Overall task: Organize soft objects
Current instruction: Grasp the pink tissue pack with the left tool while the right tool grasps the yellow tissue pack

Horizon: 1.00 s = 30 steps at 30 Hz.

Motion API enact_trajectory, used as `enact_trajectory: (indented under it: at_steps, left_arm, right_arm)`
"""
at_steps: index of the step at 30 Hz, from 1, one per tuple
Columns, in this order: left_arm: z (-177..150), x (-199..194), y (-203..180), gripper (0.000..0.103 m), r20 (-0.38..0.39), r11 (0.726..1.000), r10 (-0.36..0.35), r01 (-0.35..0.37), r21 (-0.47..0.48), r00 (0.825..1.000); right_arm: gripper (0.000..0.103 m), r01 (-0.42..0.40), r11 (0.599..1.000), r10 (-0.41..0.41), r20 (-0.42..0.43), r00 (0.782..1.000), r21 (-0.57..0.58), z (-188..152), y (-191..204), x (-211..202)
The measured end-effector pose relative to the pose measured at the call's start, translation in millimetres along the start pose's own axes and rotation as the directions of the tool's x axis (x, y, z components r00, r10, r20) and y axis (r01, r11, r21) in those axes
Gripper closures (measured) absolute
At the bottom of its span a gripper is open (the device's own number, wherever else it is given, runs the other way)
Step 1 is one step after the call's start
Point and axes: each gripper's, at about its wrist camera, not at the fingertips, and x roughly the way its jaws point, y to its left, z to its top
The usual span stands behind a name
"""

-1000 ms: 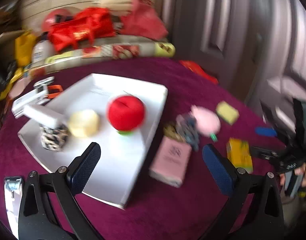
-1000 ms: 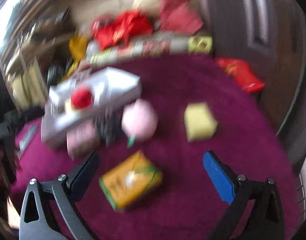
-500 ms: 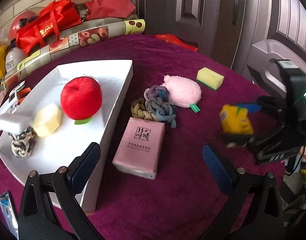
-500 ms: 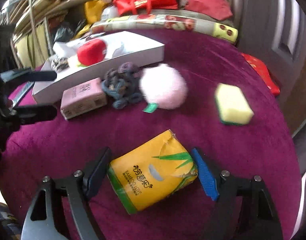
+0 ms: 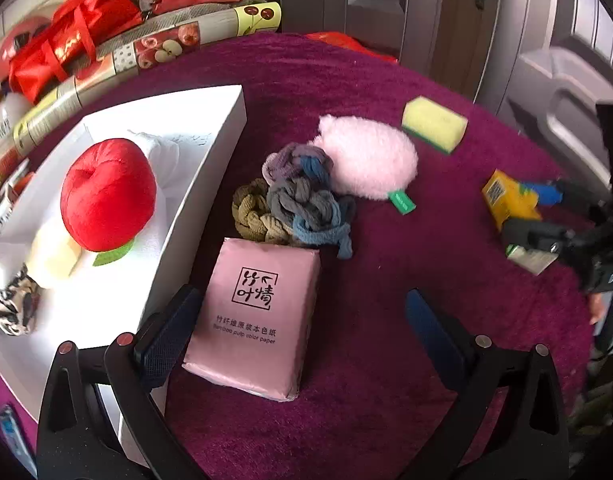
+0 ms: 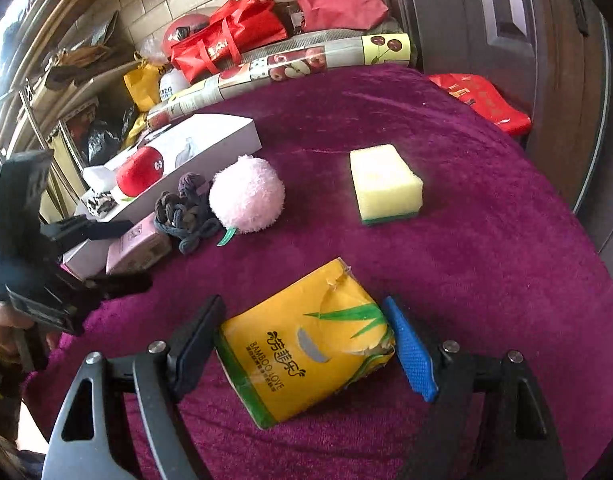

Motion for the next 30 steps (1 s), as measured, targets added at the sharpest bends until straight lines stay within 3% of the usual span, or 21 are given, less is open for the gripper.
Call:
enact_trajectory:
  at_steps: [3, 8, 11, 15, 16, 17, 18, 19, 30]
  left_arm:
    - [-2.1, 4.5, -2.7, 0.000, -0.019, 1.000, -0.018, 0.018, 0.006, 1.000]
    - [-4.4, -8.2, -20.6, 0.001, -0.016, 0.990, -0.139, 0.139, 0.033, 0.990]
    - [0.4, -11.7, -24.7, 0.001, 0.021, 0.999, -0.015, 0.014, 0.047, 1.000]
    - [1.4, -0.2, -16.6, 0.001, -0.019, 1.000, -0.021, 0.022, 0.005, 1.000]
    - [-1.0, 2.6, -16.6, 0.009, -0.021, 1.000, -0.007, 0.008, 0.006, 1.000]
    - [-3.0, 4.3, -17.1, 0.031, -0.022, 1.000, 0.003, -0.003, 0.006, 1.000]
    - [-6.1, 5.7, -15.1, 0.037, -0.019, 1.000, -0.011, 0.011, -0.008, 1.000]
    - [-7.9, 4.2, -13.5, 0.049, -0.009, 0.999, -0.029, 0.028, -0.027, 1.000]
    - [-17.1, -32.7, -8.1, 0.050, 0.113, 0.998, 0.006, 0.002, -0.069, 0.994]
  right_arm:
    - [0.022, -0.002, 1.000, 0.002, 0.001, 1.000, 0.001, 0.1, 0.4, 0.5]
    - [0.022, -0.013, 1.000, 0.013, 0.005, 1.000, 0.012, 0.8, -0.6, 0.1]
    - [0.022, -0.014, 1.000, 0.014, 0.005, 1.000, 0.013, 0.4, -0.7, -0.3]
    - [0.022, -0.014, 1.000, 0.014, 0.006, 1.000, 0.013, 0.0, -0.6, -0.9]
    - [0.022, -0.016, 1.000, 0.016, 0.006, 1.000, 0.014, -0.1, -0.9, -1.0]
    - [0.022, -0.015, 1.000, 0.015, 0.006, 1.000, 0.014, 0.0, -0.6, -1.0]
    - [0.022, -0.016, 1.000, 0.016, 0.006, 1.000, 0.015, -0.1, -0.5, -1.1]
    - [0.022, -0.016, 1.000, 0.016, 0.006, 1.000, 0.015, -0.2, -0.5, -1.2]
    - [0.022, -0.008, 1.000, 0.008, 0.009, 1.000, 0.009, -0.2, -0.1, -1.5]
